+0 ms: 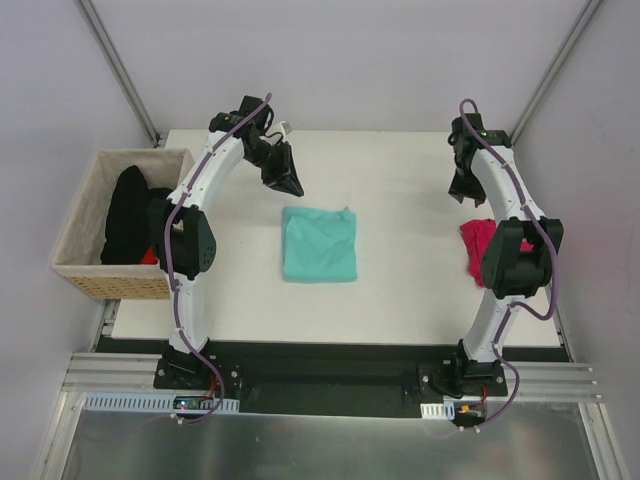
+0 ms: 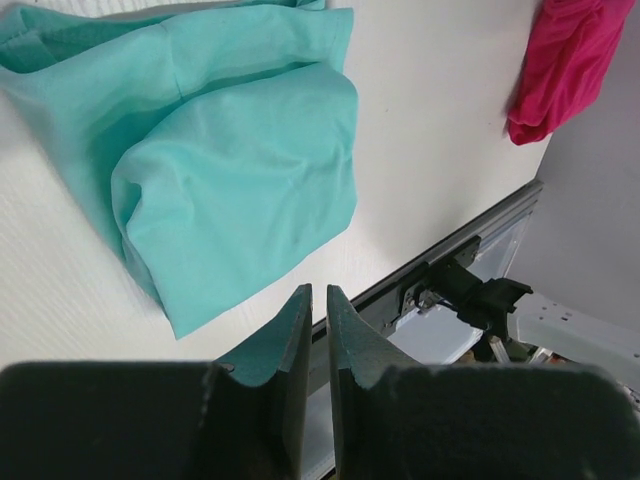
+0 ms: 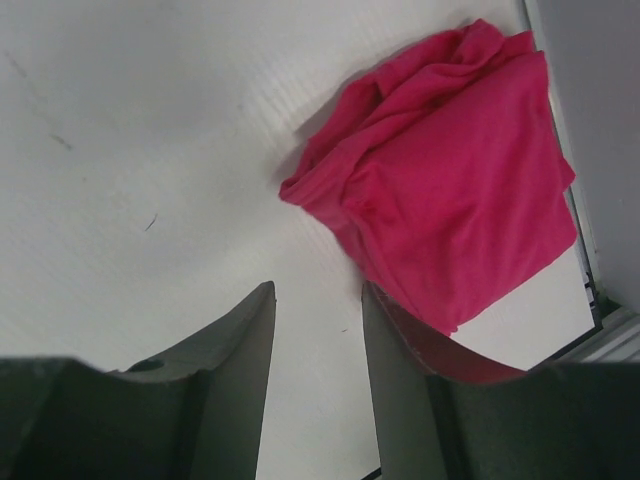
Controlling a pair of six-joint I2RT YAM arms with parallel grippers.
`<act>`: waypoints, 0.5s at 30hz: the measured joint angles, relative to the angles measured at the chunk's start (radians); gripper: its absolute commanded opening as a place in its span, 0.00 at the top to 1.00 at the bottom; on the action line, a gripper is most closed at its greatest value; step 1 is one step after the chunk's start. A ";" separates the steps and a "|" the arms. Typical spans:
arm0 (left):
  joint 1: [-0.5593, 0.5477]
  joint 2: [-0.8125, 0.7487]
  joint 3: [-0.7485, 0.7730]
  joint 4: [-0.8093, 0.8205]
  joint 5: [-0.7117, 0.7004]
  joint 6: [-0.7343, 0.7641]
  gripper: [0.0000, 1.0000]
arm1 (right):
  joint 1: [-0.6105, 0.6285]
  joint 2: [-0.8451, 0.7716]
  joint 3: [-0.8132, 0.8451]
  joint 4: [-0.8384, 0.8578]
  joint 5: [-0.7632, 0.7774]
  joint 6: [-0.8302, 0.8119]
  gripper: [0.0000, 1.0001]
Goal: Fold and stack the t-shirts
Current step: Put the neatly folded tshirt into the corner of the board with both arms
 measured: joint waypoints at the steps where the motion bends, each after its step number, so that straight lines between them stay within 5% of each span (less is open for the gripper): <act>1: 0.000 0.000 -0.007 0.000 -0.002 -0.001 0.90 | -0.022 0.002 0.000 0.003 0.001 -0.001 0.57; 15: 0.000 0.000 -0.011 -0.002 -0.022 -0.029 0.89 | -0.288 0.052 -0.037 0.050 0.030 -0.015 0.57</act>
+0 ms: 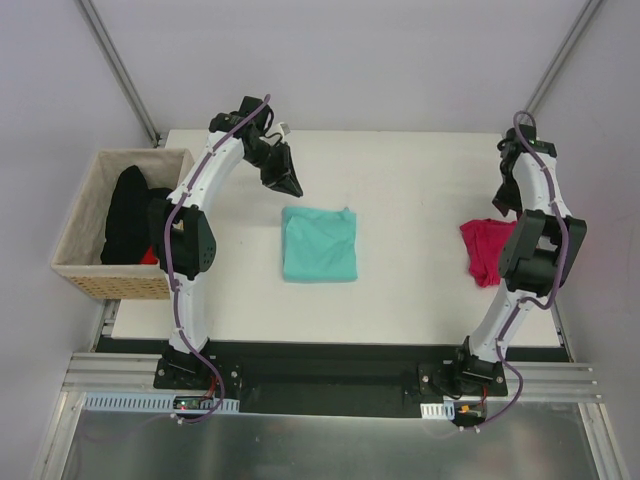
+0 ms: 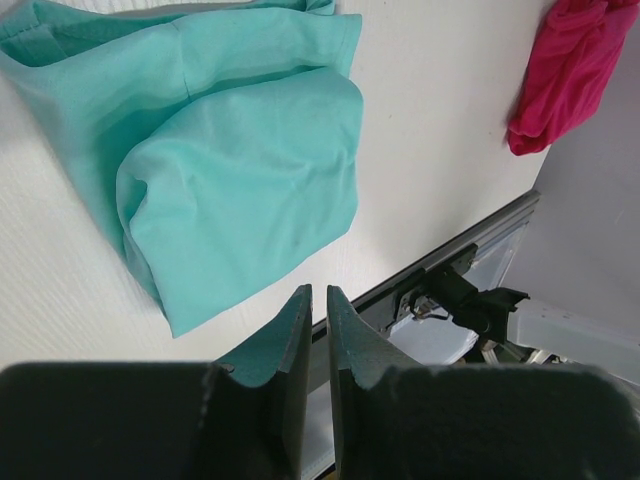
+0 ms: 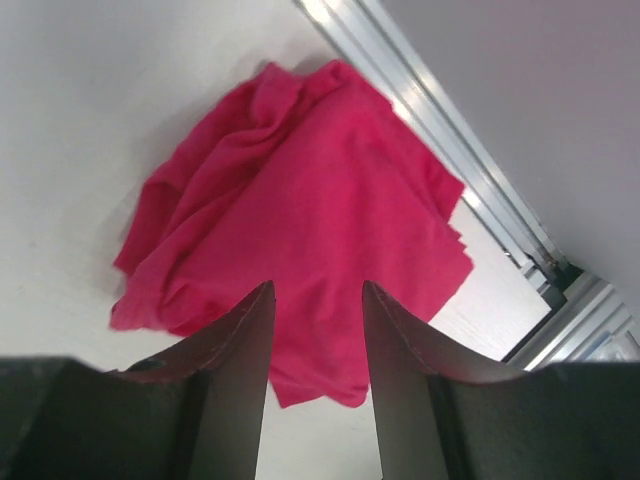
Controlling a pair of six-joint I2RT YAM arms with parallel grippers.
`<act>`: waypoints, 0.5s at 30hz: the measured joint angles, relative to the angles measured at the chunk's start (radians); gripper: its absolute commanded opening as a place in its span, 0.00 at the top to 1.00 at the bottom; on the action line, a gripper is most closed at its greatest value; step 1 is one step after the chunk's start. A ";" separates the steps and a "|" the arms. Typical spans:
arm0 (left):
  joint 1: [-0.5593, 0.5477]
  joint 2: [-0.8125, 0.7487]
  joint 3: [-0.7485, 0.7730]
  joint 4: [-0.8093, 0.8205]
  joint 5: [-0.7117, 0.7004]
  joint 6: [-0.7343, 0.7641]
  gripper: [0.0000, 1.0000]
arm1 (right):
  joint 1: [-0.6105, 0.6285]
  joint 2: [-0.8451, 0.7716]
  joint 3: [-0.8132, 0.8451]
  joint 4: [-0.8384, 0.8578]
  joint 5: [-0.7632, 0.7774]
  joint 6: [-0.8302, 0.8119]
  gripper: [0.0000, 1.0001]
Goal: Fold and stack the t-shirts
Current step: Put the neatly folded tshirt into the corner of the board with both arms
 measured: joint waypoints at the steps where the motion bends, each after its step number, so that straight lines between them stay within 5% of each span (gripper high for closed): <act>1: 0.000 0.000 0.000 0.000 0.000 0.000 0.90 | -0.013 0.001 0.000 0.000 0.007 0.000 0.57; 15: 0.000 0.025 0.085 -0.013 0.016 -0.022 0.90 | -0.233 0.015 -0.038 0.018 0.094 0.008 0.57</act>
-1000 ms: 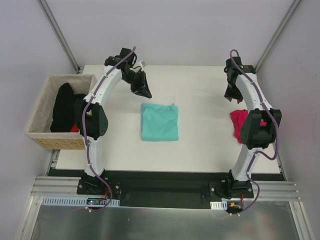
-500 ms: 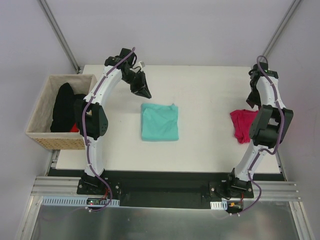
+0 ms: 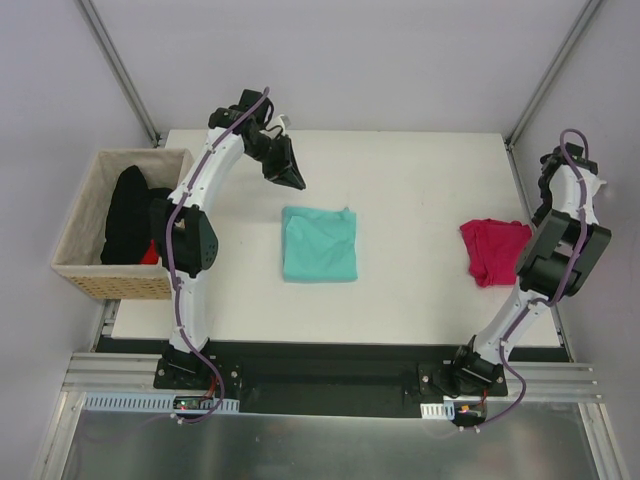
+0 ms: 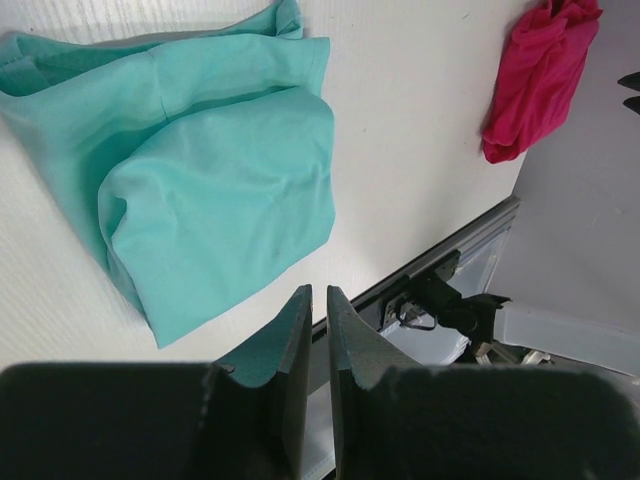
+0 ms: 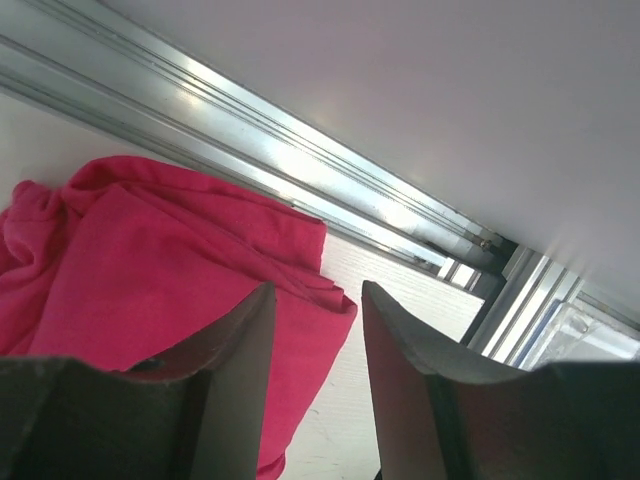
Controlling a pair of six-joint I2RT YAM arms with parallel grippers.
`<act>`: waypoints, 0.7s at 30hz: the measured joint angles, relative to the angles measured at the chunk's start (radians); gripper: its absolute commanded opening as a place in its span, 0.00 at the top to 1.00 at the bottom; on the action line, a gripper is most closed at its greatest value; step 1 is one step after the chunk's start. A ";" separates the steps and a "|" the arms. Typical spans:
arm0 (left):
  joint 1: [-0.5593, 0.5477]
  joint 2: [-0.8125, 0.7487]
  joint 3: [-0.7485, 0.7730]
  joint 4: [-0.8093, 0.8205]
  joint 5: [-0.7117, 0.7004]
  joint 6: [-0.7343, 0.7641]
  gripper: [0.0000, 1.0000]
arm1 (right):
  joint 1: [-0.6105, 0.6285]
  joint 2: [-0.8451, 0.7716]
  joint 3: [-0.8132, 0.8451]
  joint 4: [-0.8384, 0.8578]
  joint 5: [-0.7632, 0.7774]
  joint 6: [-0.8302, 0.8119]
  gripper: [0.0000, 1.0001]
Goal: Fold and stack the t-shirts
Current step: Put the neatly folded tshirt into the corner of the board with both arms
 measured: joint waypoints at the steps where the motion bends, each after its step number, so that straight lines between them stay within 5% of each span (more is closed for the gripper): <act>1: 0.000 0.003 0.003 0.000 0.003 0.000 0.89 | -0.004 0.006 0.000 0.000 0.004 0.000 0.57; 21: 0.019 0.021 0.000 -0.006 0.010 -0.005 0.90 | 0.010 0.150 0.011 0.003 -0.003 0.000 0.59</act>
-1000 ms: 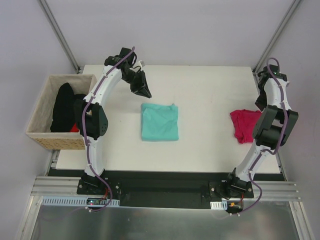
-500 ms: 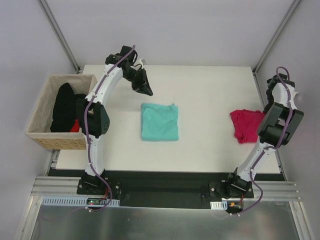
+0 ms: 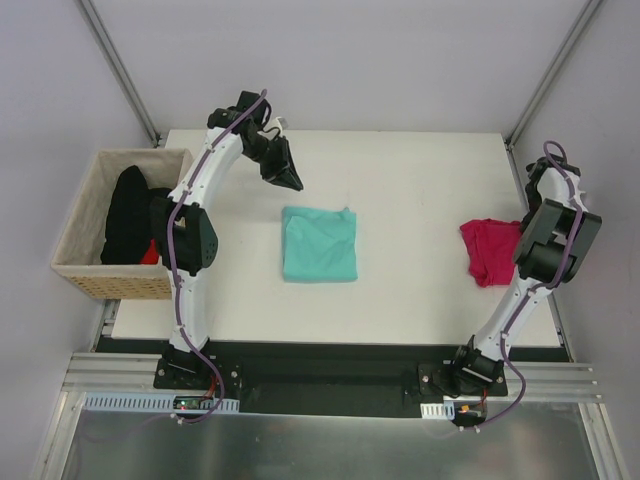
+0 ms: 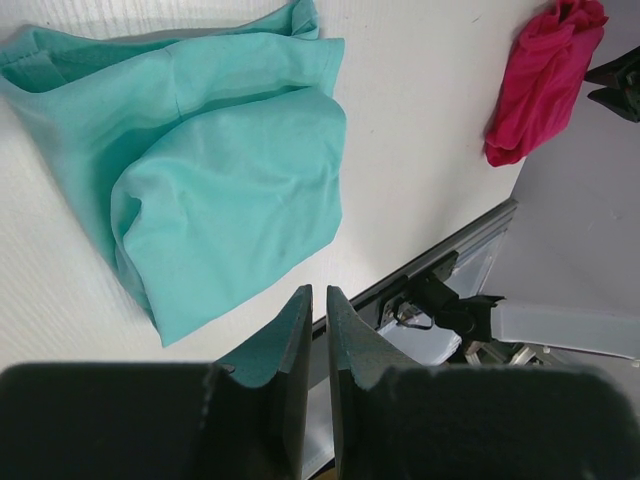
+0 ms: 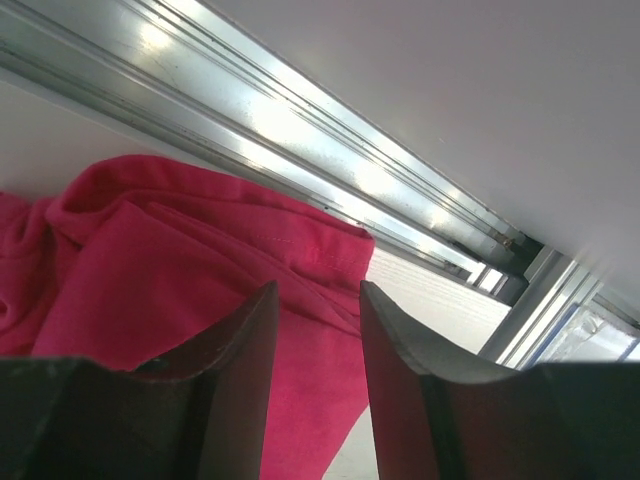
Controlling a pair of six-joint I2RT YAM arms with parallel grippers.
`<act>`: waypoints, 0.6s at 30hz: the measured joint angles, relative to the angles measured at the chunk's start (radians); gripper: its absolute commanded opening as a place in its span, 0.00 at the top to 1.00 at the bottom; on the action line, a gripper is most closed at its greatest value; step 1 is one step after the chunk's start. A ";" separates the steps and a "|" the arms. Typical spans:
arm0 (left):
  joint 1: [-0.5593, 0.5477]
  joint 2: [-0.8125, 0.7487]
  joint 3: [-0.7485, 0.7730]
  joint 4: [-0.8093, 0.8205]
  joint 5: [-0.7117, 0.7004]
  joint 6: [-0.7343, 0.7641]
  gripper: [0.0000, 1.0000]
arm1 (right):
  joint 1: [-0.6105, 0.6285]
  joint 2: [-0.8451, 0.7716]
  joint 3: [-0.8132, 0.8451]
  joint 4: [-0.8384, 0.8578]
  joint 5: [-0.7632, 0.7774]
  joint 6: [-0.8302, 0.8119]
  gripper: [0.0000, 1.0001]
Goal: Fold and stack the t-shirts
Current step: Put the neatly folded tshirt into the corner of the board with both arms
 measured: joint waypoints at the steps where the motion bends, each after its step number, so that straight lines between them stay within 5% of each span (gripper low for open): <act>1: 0.001 0.000 0.000 0.000 0.000 0.000 0.90 | 0.002 0.004 0.000 0.000 -0.002 0.000 0.59; 18: 0.008 0.000 -0.026 0.001 -0.002 -0.002 0.91 | 0.109 0.071 0.024 0.000 -0.010 -0.023 0.59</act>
